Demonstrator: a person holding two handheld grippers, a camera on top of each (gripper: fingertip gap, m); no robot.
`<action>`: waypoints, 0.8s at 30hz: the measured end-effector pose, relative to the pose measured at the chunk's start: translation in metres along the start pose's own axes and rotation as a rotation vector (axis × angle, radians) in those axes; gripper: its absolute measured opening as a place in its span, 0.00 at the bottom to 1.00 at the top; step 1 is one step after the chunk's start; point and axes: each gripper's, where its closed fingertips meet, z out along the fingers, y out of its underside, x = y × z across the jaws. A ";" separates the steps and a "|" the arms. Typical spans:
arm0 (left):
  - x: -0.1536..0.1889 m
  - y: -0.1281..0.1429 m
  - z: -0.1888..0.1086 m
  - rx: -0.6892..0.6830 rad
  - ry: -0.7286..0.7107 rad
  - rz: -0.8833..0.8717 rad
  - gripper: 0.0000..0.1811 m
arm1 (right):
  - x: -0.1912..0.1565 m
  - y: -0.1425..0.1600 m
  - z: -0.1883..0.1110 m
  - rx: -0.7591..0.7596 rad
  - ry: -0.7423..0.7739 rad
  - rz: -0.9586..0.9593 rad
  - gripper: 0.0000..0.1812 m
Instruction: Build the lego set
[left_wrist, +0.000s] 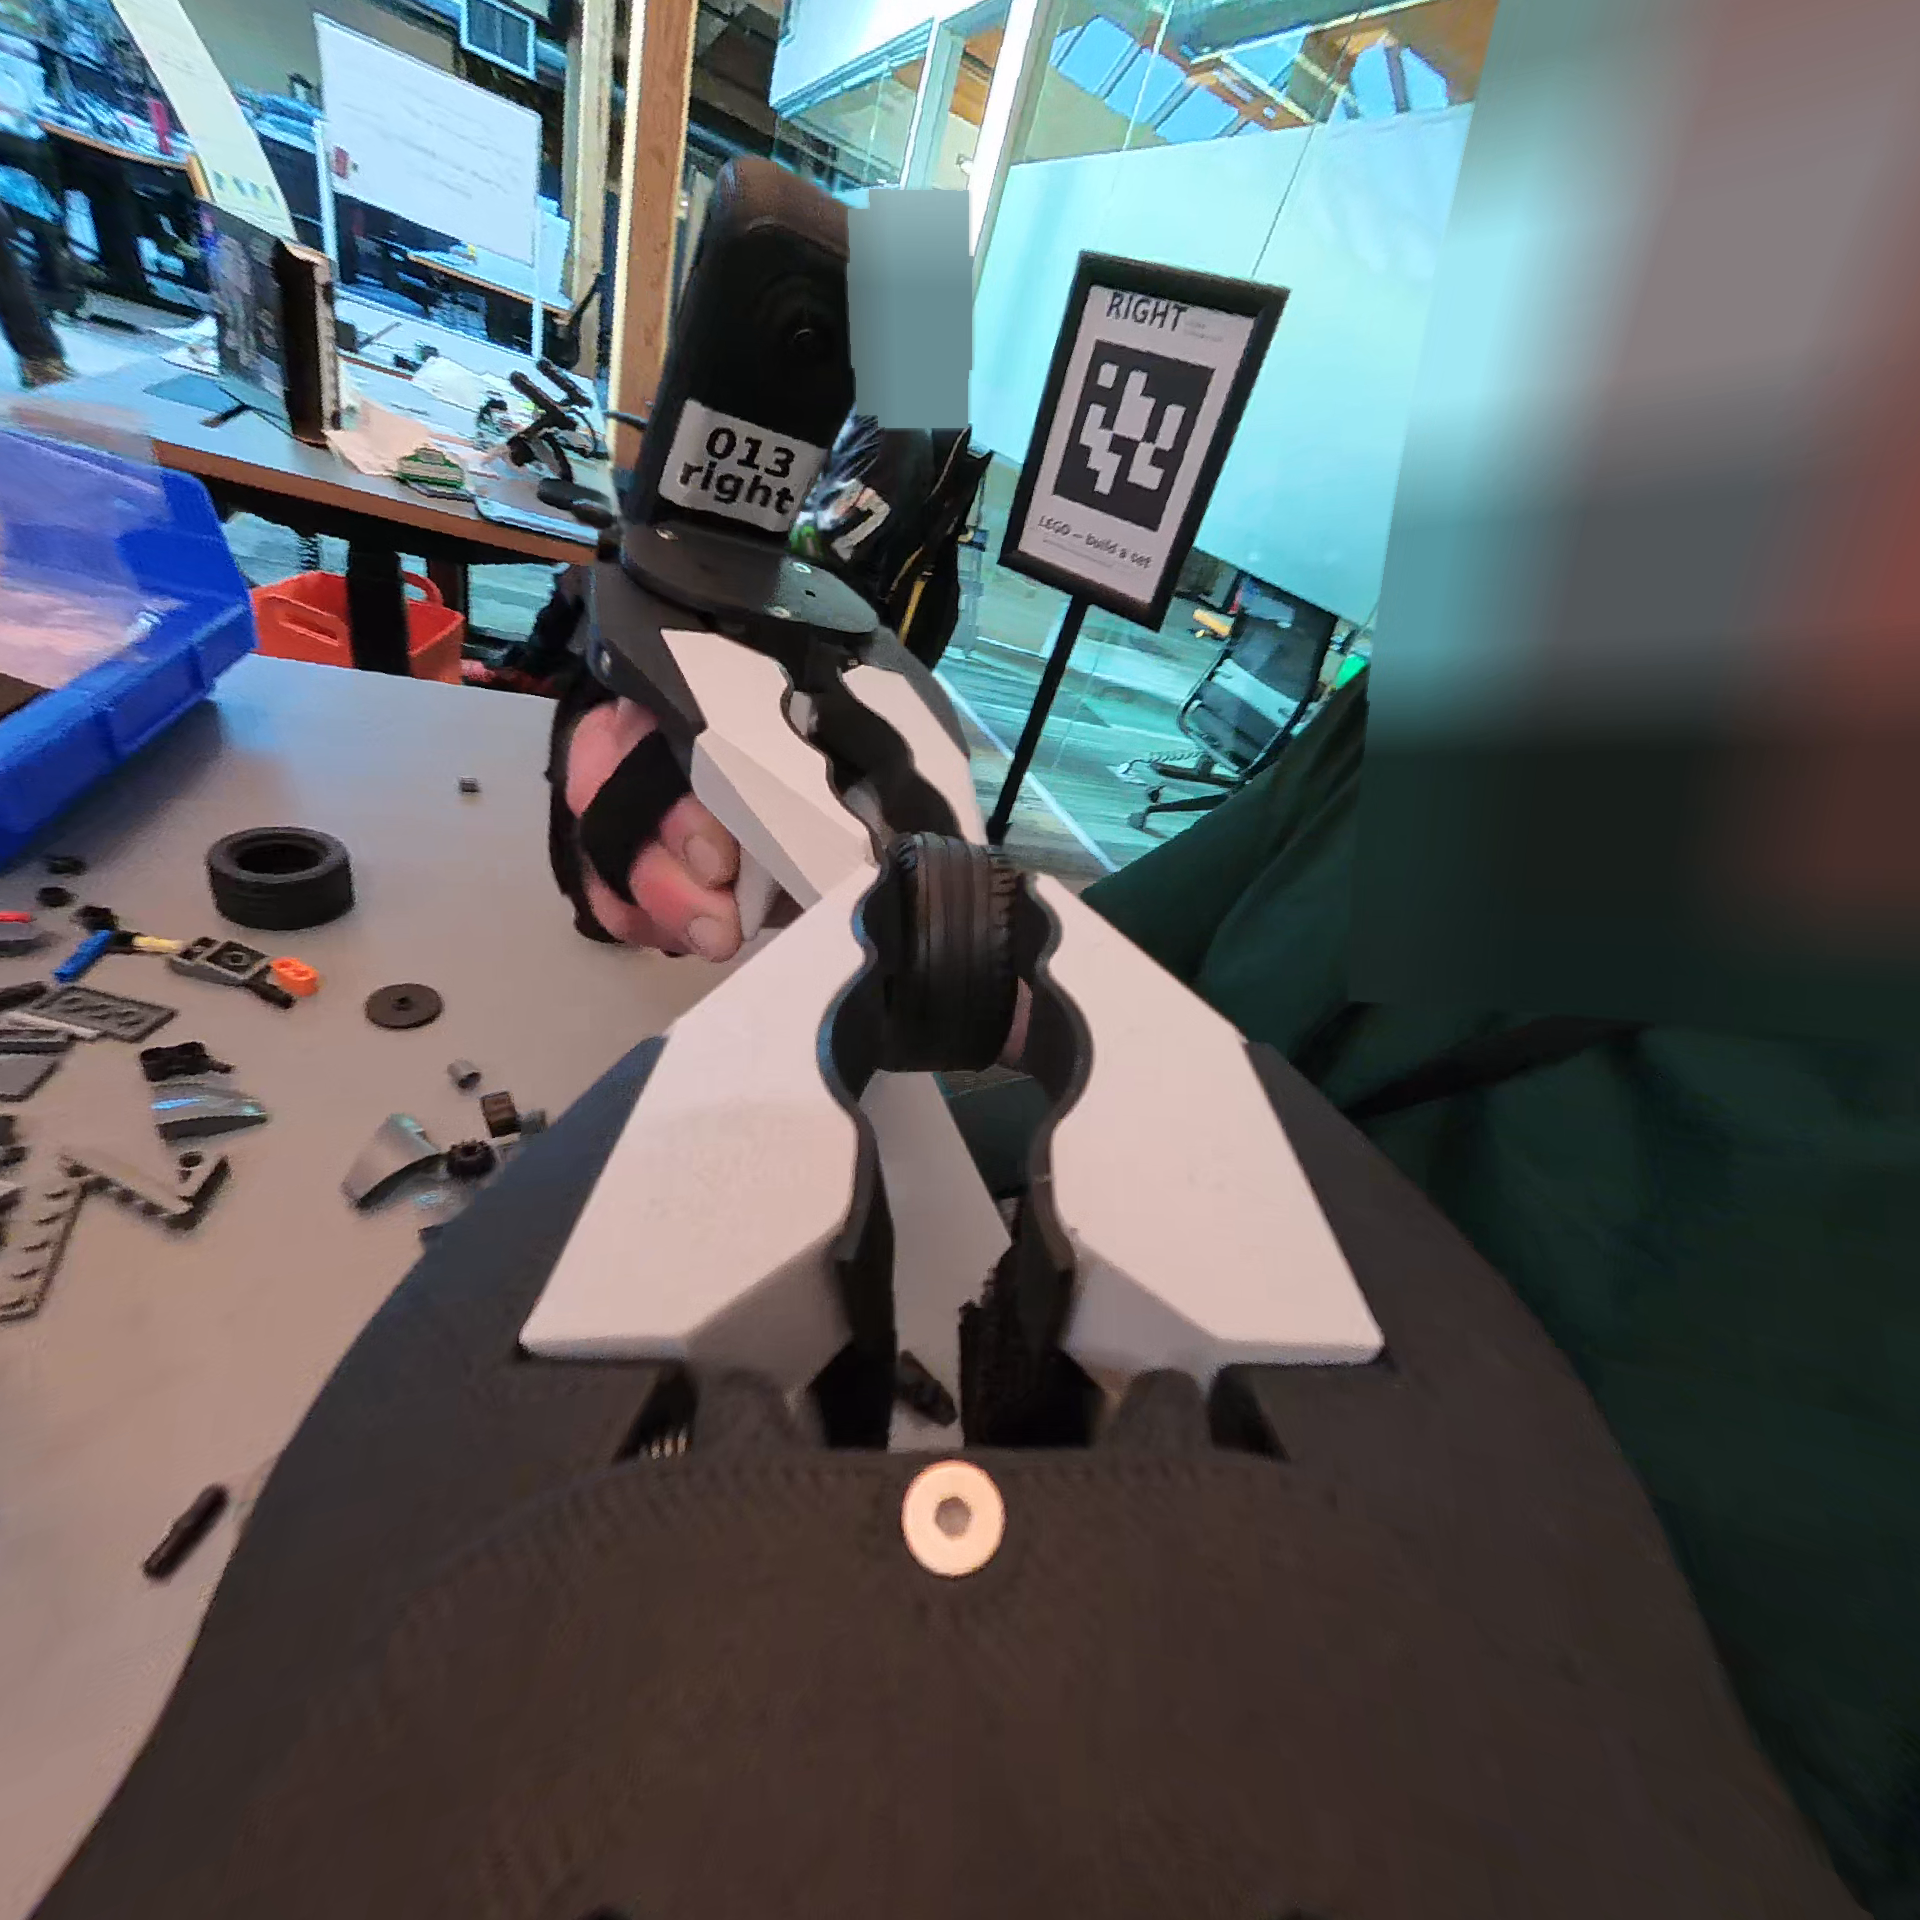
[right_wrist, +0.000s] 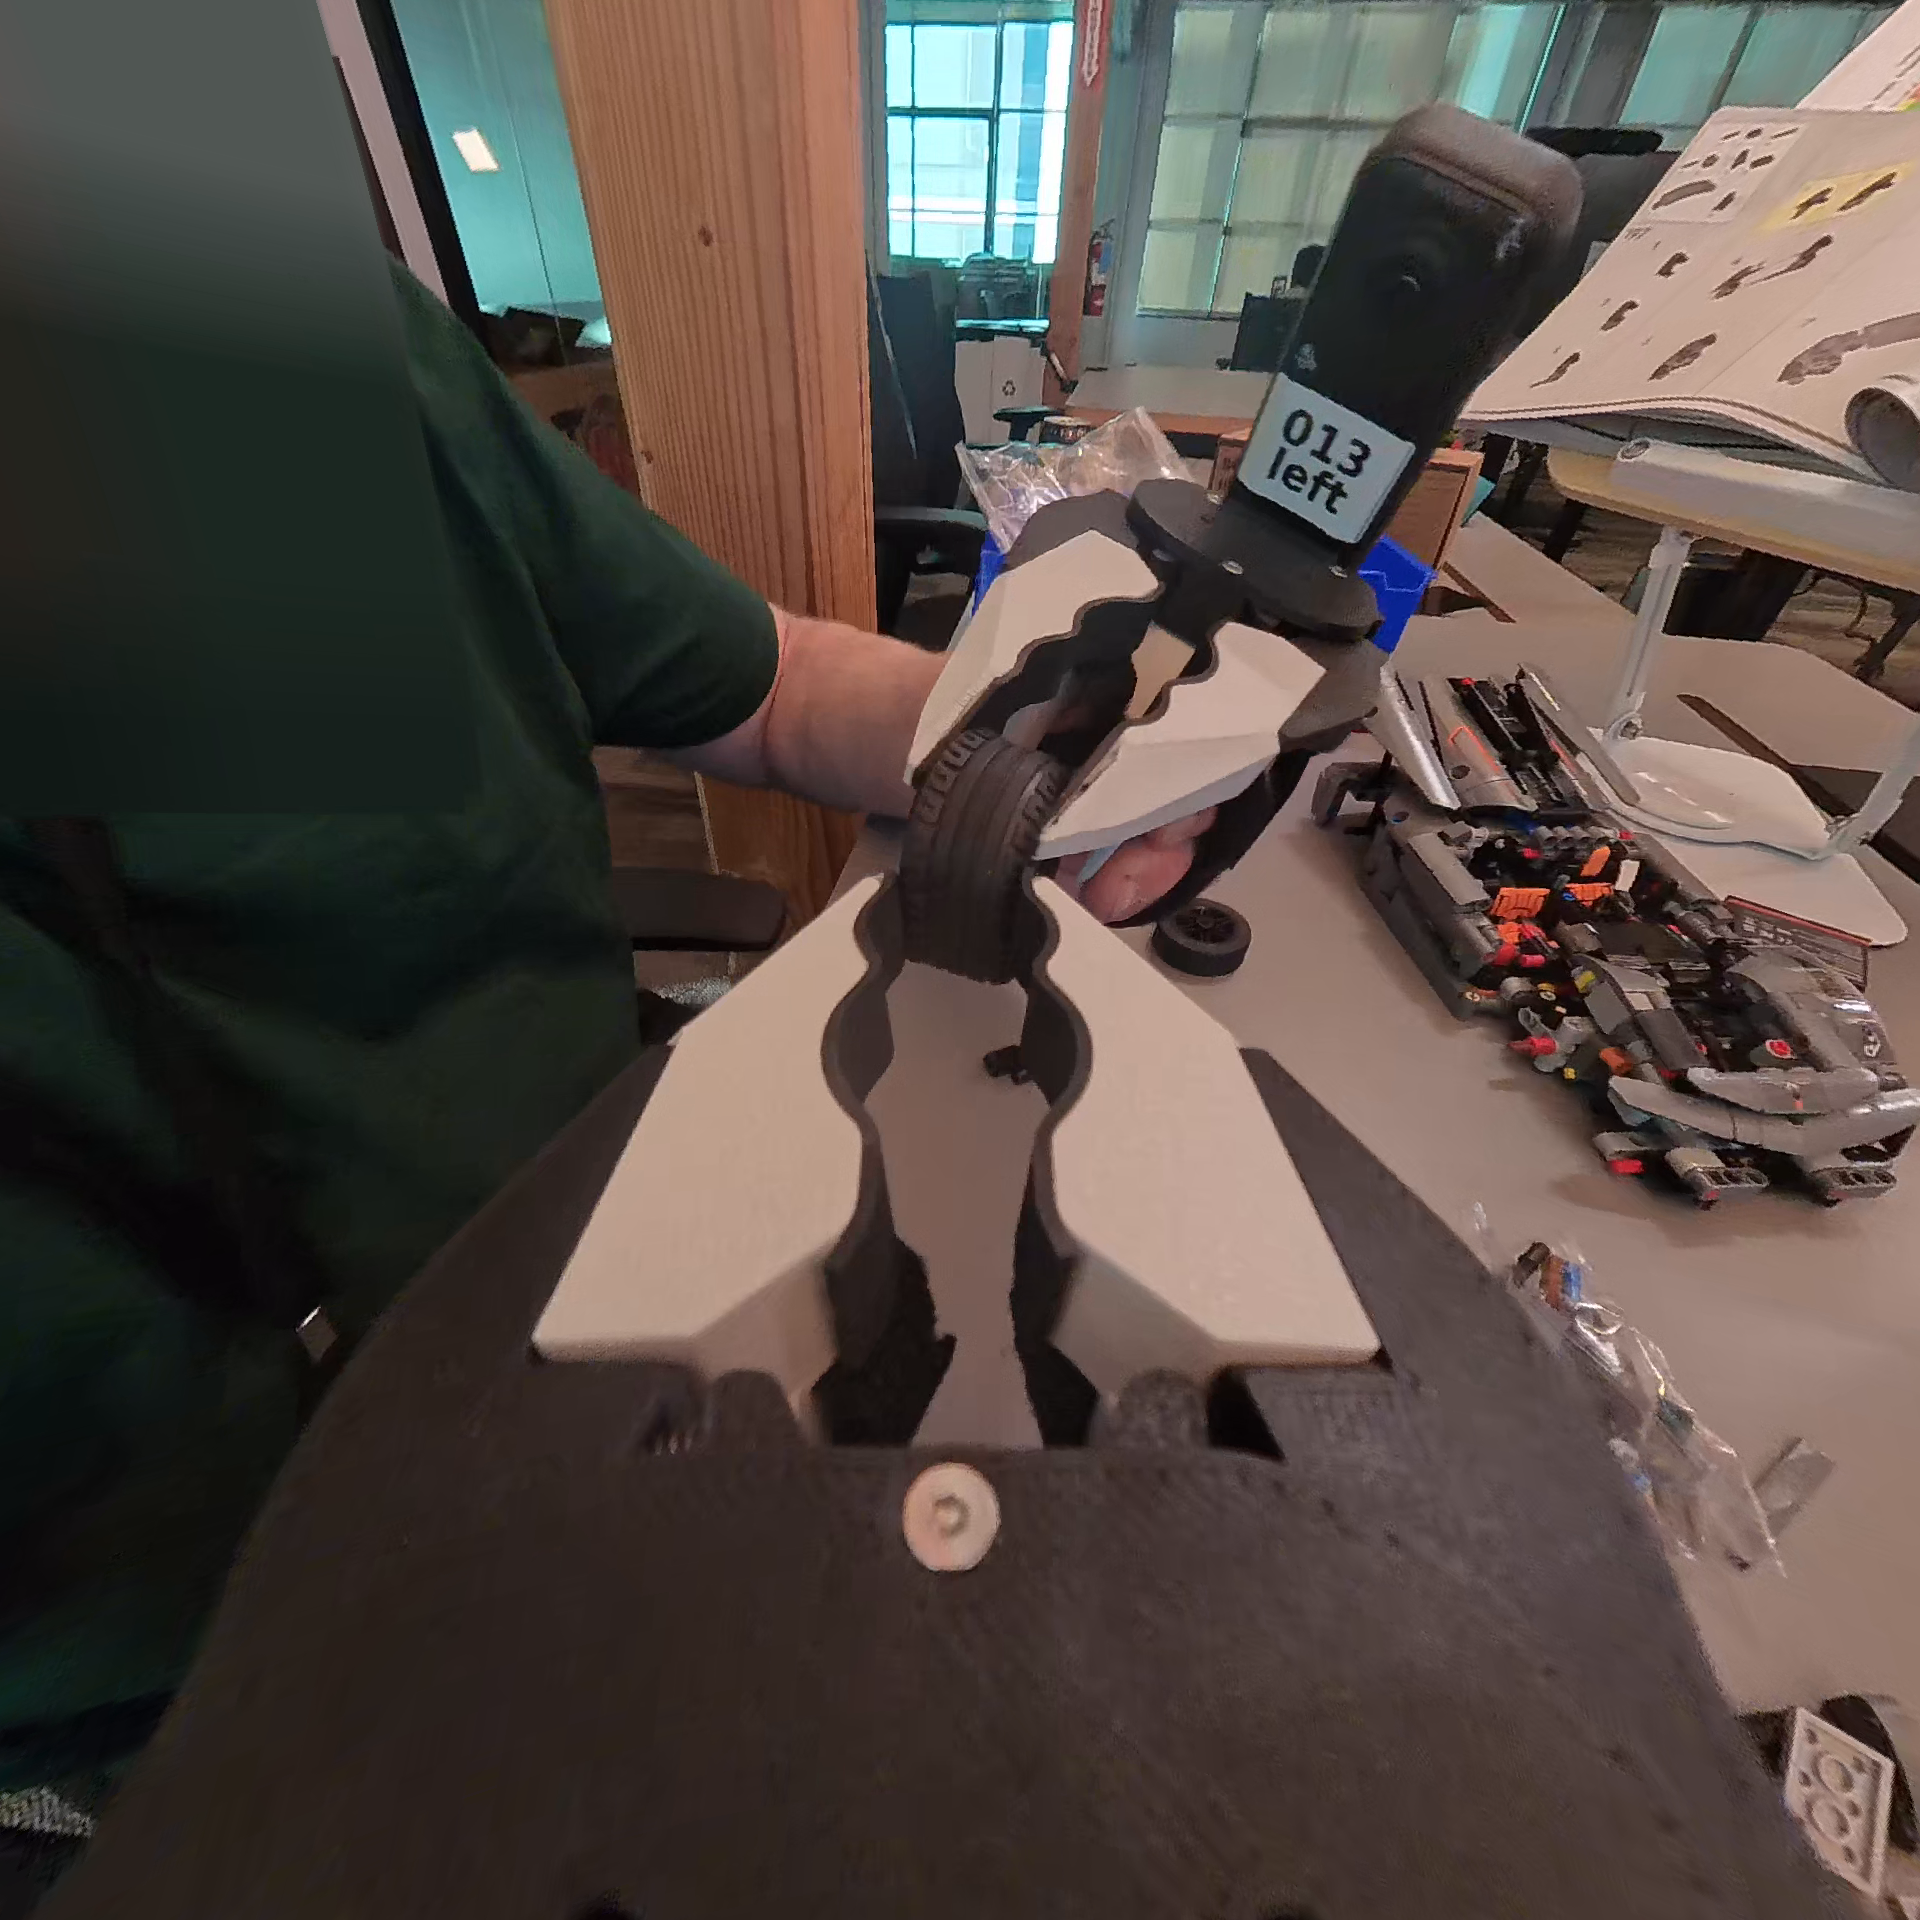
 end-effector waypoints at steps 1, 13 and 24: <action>0.000 0.001 0.001 0.004 0.011 -0.013 0.10 | -0.001 0.001 0.000 -0.009 -0.002 -0.005 0.10; 0.000 0.009 0.003 0.061 0.144 -0.169 0.10 | -0.004 0.010 0.000 -0.040 -0.022 -0.035 0.10; -0.025 -0.012 -0.016 0.117 -0.127 0.055 0.16 | 0.024 -0.006 -0.014 0.161 0.024 0.176 0.11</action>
